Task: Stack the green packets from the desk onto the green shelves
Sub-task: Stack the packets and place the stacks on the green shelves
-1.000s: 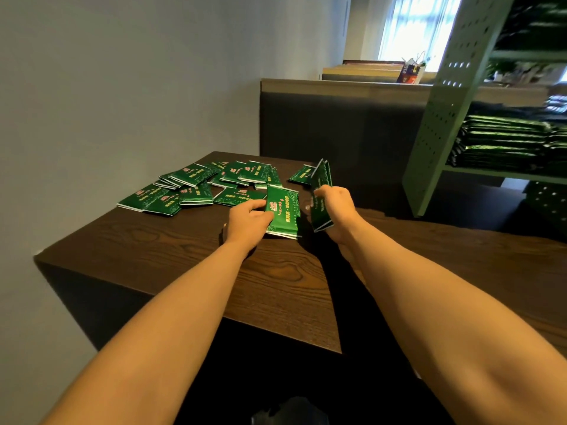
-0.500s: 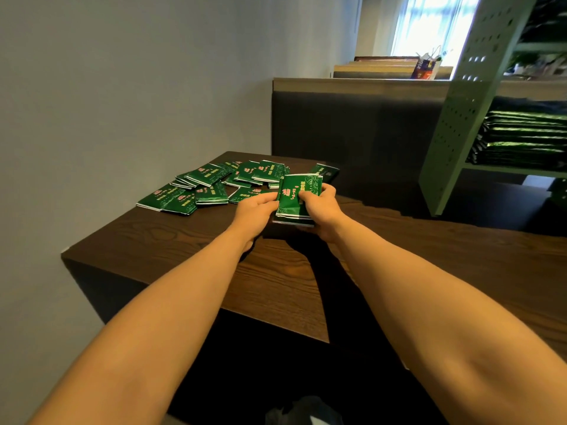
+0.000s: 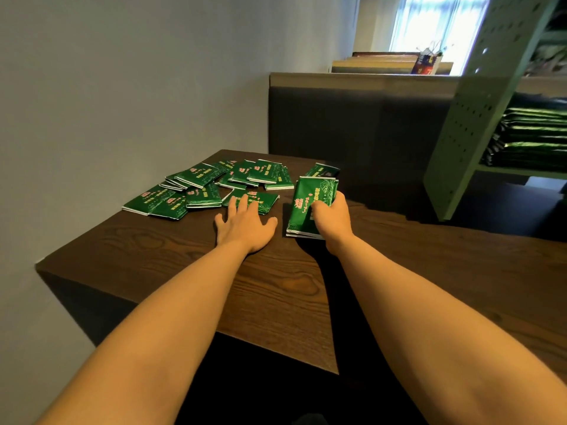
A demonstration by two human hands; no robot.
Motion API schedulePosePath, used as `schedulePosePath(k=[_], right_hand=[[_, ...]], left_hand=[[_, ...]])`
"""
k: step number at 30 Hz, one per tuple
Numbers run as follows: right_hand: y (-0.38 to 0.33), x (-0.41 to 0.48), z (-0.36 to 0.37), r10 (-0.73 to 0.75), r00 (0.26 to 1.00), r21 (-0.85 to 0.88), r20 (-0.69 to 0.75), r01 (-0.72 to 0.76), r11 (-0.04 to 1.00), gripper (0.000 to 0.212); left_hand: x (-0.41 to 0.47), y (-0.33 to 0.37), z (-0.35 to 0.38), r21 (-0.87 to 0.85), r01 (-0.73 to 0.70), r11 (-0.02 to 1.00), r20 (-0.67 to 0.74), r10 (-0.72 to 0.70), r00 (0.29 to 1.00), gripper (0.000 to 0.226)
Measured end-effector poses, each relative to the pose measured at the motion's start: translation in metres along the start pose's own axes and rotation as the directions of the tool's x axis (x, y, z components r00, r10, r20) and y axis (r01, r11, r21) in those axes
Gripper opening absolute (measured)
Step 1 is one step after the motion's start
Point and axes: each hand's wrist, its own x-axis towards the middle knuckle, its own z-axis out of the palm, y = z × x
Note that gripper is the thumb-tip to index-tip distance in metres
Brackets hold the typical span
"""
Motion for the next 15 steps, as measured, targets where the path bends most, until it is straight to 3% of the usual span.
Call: schedulePosePath(k=[4, 9, 13, 15], right_hand=[[0.001, 0.001, -0.001, -0.005, 1.0, 0.013, 0.011, 0.005, 1.0, 0.04], [0.003, 0.0, -0.001, -0.021, 1.0, 0.019, 0.021, 0.021, 1.0, 0.033], [0.002, -0.002, -0.002, -0.029, 0.999, 0.01, 0.033, 0.028, 1.0, 0.03], [0.002, -0.004, -0.003, -0.038, 0.999, -0.008, 0.028, 0.038, 0.999, 0.028]], left_hand=[[-0.01, 0.002, -0.003, -0.076, -0.133, 0.988, -0.1, 0.125, 0.987, 0.039], [-0.015, 0.002, -0.002, -0.002, -0.186, 0.983, -0.202, 0.182, 0.962, 0.048], [-0.015, 0.002, -0.004, 0.052, -0.205, 0.977, -0.065, 0.208, 0.976, 0.053], [-0.014, 0.004, -0.005, 0.001, -0.208, 0.978, -0.04, 0.208, 0.977, 0.043]])
